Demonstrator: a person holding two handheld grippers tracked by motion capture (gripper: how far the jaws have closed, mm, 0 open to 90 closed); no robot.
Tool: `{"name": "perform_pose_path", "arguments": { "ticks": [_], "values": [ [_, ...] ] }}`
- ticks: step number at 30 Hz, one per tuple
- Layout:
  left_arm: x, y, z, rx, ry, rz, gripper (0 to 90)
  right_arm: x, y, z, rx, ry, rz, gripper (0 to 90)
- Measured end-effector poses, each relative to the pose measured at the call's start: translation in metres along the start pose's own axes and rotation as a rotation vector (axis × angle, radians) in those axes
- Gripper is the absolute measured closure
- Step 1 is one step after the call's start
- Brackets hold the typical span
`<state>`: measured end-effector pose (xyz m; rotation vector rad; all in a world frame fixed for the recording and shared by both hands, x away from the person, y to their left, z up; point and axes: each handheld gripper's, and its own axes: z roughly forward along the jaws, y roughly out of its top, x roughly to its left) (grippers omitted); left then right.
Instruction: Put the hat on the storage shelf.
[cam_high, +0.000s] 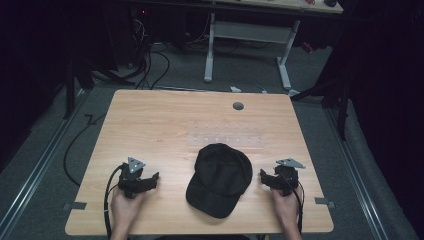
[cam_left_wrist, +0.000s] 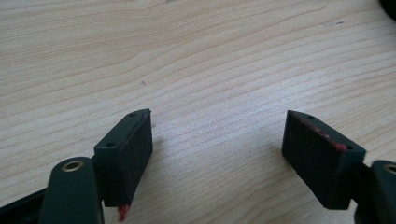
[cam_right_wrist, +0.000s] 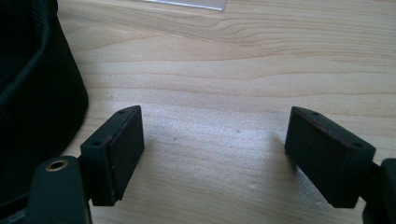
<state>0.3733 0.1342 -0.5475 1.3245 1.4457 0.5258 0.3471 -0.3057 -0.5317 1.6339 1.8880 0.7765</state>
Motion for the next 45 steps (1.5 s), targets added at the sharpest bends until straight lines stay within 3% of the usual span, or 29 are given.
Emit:
{"name": "perform_pose_path", "arguments": {
  "ticks": [20,25,29,33,38,45],
  "values": [
    [0.000,0.000,0.000,-0.001,-0.007,0.005,26.6,-0.001,-0.001,-0.001,0.000,0.020,-0.028,20.8],
    [0.000,0.000,0.000,-0.001,-0.008,0.004,26.5,-0.002,-0.001,-0.002,-0.012,0.019,-0.014,27.7],
    [0.000,0.000,0.000,0.000,-0.008,0.004,26.3,-0.006,-0.001,-0.004,-0.018,0.026,-0.020,41.1],
    [0.000,0.000,0.000,0.000,-0.008,0.005,26.3,-0.011,-0.001,-0.009,-0.027,0.080,0.002,48.9],
    [0.000,0.000,0.000,0.000,-0.008,0.005,26.3,-0.013,0.002,-0.024,-0.082,0.164,0.057,48.1],
    [0.000,0.000,0.000,0.003,-0.008,0.005,24.5,0.003,0.012,-0.037,-0.116,0.250,0.014,48.2]
  ]
}}
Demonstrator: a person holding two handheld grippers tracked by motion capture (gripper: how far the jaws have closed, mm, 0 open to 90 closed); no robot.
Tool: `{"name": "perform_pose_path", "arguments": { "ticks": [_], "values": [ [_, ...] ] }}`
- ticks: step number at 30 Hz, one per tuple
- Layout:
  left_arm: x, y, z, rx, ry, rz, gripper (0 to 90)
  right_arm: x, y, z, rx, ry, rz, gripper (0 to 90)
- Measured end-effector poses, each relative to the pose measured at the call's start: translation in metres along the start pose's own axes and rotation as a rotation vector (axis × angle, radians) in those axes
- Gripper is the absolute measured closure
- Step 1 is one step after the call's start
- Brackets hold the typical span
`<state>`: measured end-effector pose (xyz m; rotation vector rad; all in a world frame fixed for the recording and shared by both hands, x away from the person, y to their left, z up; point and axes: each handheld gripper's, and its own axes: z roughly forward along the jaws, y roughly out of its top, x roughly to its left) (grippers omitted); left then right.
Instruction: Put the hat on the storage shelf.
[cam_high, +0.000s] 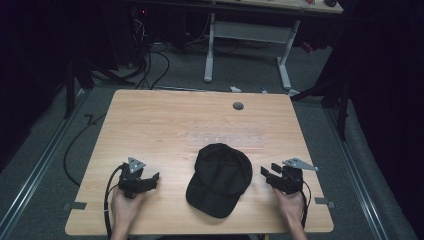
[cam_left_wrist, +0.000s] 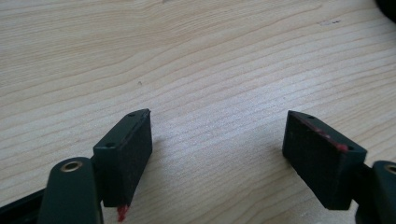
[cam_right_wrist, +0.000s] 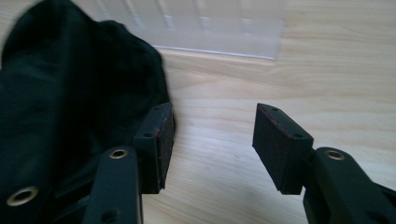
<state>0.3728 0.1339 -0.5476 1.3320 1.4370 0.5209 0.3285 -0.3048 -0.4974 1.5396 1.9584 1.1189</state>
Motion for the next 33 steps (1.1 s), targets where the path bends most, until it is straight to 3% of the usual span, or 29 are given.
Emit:
{"name": "perform_pose_path", "arguments": {
  "ticks": [11,18,26,30,33],
  "values": [
    [0.000,0.000,0.000,0.000,0.000,0.000,24.5,0.020,0.011,0.017,0.015,0.072,-0.024,48.3],
    [0.000,0.000,0.000,0.000,0.001,0.000,24.5,0.023,0.011,0.033,0.035,0.067,-0.001,47.2],
    [0.000,0.000,0.000,-0.001,0.001,0.000,24.5,0.027,0.006,0.050,0.100,0.047,-0.028,47.4],
    [0.000,0.000,0.000,-0.001,0.001,0.000,24.5,0.029,0.004,0.054,0.107,0.037,-0.044,48.5],
    [0.000,0.000,0.000,-0.001,0.001,-0.001,24.5,0.028,0.003,0.058,0.146,0.029,-0.049,48.8]
  ]
}}
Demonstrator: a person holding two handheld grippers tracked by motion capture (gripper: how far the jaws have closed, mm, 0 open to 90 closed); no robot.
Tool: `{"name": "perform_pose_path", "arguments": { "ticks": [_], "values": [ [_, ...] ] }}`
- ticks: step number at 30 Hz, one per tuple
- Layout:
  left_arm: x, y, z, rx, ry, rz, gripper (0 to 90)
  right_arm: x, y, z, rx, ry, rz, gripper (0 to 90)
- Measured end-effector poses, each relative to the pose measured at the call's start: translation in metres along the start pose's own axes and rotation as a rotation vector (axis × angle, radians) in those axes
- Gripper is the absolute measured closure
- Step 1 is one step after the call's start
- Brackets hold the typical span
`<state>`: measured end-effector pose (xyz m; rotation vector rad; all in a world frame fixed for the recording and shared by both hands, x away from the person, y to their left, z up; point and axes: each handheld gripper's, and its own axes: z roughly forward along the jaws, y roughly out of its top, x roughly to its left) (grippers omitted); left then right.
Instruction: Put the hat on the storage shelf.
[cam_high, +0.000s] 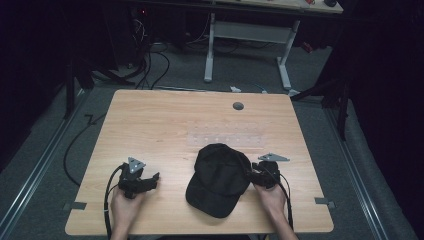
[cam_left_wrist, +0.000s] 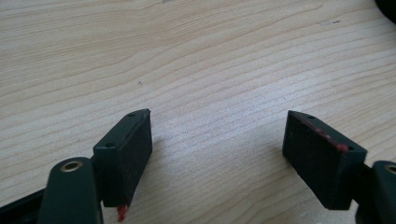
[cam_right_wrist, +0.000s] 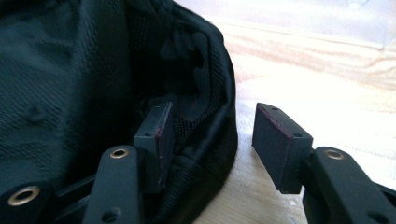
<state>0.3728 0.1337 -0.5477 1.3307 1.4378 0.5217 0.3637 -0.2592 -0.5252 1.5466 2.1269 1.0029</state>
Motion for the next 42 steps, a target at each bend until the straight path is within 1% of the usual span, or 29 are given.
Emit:
{"name": "perform_pose_path", "arguments": {
  "ticks": [2,3,4,6,7,10,13,17,25,27,29,33,35,37,38,40,42],
  "values": [
    [0.000,0.000,0.000,0.000,0.000,0.000,24.5,0.001,-0.001,0.000,-0.002,-0.009,-0.017,50.1],
    [0.000,0.000,0.000,0.000,0.000,0.000,24.4,0.002,-0.001,0.000,-0.002,-0.019,-0.032,51.7],
    [0.000,0.000,0.000,0.000,0.000,0.000,24.5,0.003,-0.001,0.000,0.001,-0.024,-0.044,54.5],
    [0.000,0.000,0.000,-0.001,0.001,-0.001,24.5,0.006,-0.001,0.000,0.008,-0.018,-0.062,61.0],
    [0.000,0.000,0.000,-0.001,0.001,-0.001,24.5,0.007,-0.001,0.000,0.012,-0.031,-0.078,63.0],
    [0.000,0.000,0.000,-0.001,0.001,-0.001,24.5,0.009,0.000,0.000,0.020,-0.048,-0.097,70.0],
    [0.000,0.000,0.000,-0.001,0.001,-0.001,24.5,0.008,0.000,0.000,0.018,-0.055,-0.102,77.5],
    [0.000,0.000,0.000,-0.001,0.002,-0.001,25.2,0.007,-0.001,0.000,0.015,-0.048,-0.102,82.4],
    [0.000,0.000,0.000,-0.003,0.006,-0.002,25.2,0.000,-0.003,0.000,-0.015,-0.001,-0.077,84.6],
    [-0.001,0.000,0.001,-0.005,0.009,-0.006,25.3,-0.002,-0.002,-0.001,-0.026,0.011,-0.081,84.7],
    [-0.001,0.000,0.001,-0.005,0.010,-0.006,25.3,-0.003,-0.002,-0.002,-0.033,0.023,-0.075,84.8],
    [0.000,0.000,0.001,-0.002,0.005,-0.005,24.5,-0.005,0.001,-0.006,-0.045,0.053,-0.083,84.9],
    [0.000,0.000,0.000,0.000,0.002,-0.003,24.4,-0.006,0.002,-0.009,-0.061,0.072,-0.079,85.0],
    [0.000,0.001,0.000,0.006,0.000,-0.003,24.4,-0.008,0.003,-0.012,-0.073,0.093,-0.069,85.0],
    [-0.001,0.001,0.000,0.008,-0.001,-0.012,24.0,-0.009,0.003,-0.013,-0.079,0.102,-0.064,85.0],
    [-0.001,0.003,0.000,0.025,-0.008,-0.015,23.4,-0.011,0.004,-0.016,-0.088,0.117,-0.057,85.0],
    [-0.002,0.004,0.000,0.043,-0.019,-0.020,23.8,-0.013,0.005,-0.020,-0.100,0.142,-0.051,85.0]
  ]
}}
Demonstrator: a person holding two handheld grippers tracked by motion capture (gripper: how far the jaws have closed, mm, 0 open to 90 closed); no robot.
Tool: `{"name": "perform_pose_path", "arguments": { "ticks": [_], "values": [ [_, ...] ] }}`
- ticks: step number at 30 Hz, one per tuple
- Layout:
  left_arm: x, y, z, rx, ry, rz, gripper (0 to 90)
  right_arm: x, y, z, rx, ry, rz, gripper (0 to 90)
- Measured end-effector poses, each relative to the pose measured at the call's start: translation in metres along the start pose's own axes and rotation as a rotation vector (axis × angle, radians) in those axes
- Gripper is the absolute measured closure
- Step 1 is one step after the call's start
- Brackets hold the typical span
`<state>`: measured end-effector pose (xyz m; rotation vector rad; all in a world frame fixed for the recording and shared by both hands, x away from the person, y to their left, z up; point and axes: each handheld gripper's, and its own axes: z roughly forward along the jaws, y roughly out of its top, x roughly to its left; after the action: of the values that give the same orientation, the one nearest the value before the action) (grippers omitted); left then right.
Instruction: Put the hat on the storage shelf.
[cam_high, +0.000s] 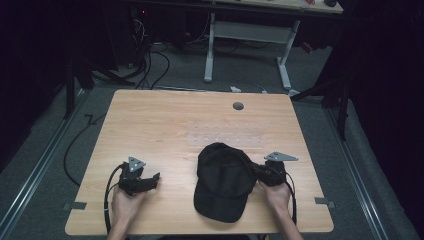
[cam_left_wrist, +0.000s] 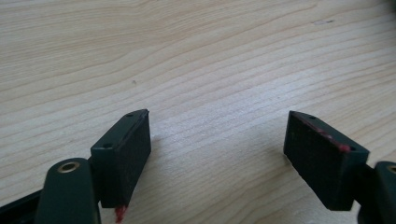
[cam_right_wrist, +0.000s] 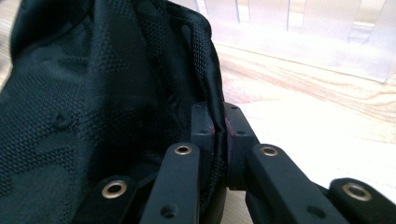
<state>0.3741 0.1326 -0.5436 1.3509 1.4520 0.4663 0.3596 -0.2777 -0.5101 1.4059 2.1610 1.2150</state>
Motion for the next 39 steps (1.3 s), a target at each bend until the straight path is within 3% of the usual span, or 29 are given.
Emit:
{"name": "perform_pose_path", "arguments": {
  "ticks": [3,7,17,32,39],
  "values": [
    [-0.004,0.000,-0.001,0.017,-0.034,-0.003,25.2,-0.001,0.006,-0.006,-0.016,0.015,-0.013,85.1],
    [-0.009,0.001,-0.005,0.003,-0.077,-0.009,25.0,0.000,0.015,-0.014,-0.047,0.026,-0.036,85.1],
    [-0.025,0.008,-0.014,0.010,-0.200,-0.040,24.1,-0.002,0.033,-0.025,-0.096,0.102,-0.028,85.3],
    [-0.052,0.016,-0.023,0.041,-0.340,-0.034,20.6,0.017,0.076,-0.049,-0.172,0.153,-0.148,85.5],
    [-0.063,0.018,-0.027,0.067,-0.419,-0.045,20.4,0.024,0.091,-0.056,-0.205,0.187,-0.176,85.6]
  ]
}}
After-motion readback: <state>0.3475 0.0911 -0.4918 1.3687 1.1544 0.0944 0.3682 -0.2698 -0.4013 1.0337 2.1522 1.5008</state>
